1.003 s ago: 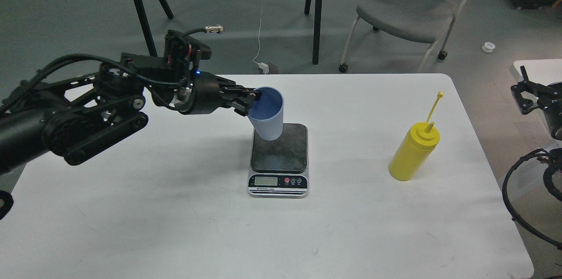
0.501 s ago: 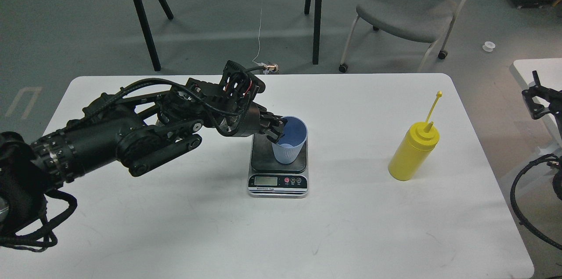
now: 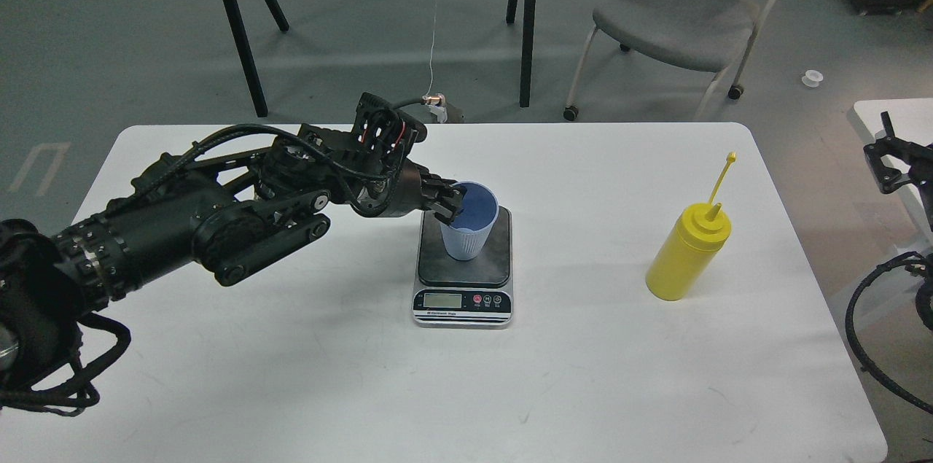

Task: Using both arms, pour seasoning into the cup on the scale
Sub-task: 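Open the left gripper and withdraw it from the cup, then move the right gripper to the yellow bottle and grasp it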

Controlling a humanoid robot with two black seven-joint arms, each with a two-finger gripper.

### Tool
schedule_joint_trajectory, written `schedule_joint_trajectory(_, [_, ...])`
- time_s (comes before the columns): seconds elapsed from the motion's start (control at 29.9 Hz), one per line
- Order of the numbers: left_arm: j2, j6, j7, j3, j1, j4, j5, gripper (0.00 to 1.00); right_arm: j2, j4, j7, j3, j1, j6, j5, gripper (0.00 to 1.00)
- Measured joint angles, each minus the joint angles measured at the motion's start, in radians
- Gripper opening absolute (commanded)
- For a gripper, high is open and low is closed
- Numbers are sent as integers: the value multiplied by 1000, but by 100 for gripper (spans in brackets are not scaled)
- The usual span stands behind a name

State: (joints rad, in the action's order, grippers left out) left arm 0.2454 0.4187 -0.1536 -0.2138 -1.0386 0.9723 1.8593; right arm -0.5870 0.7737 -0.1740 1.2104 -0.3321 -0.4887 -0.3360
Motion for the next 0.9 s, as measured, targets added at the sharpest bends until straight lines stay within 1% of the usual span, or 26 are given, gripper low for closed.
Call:
schedule_joint_trajectory(0.1, [3,-9,-1,-5,-1,3,-84,84,-18,24,2,1,44,0,-3,99])
schedule_joint_trajectory(0.17, [9,-12,-1,-17,-3,3,-150,89,-31,50,3,1,90,0,-10,99])
schedule_joint_trajectory(0.3, [26,-14,-1,-92,-5,4,-311,96,-53,159,4,1,220,0,-24,99])
schedule_joint_trajectory(0.4, [53,-15,-2,-145,-5,-4,-465,99,-60,274,4,2,343,0,-29,99])
schedule_joint_trajectory(0.57, [106,-15,-13,-221,-3,-9,-847,99,-45,427,2,-17,506,0,-27,99])
schedule_joint_trajectory(0.63, [130,-14,-15,-248,-2,-10,-1042,99,-22,467,2,-37,543,0,-20,99])
schedule_joint_trajectory(0.74, [155,-13,-17,-291,0,-32,-1309,99,25,485,2,-99,562,0,-15,99])
schedule_joint_trajectory(0.9, [162,-6,-15,-443,0,-176,-1658,99,129,483,1,-180,562,0,-2,99])
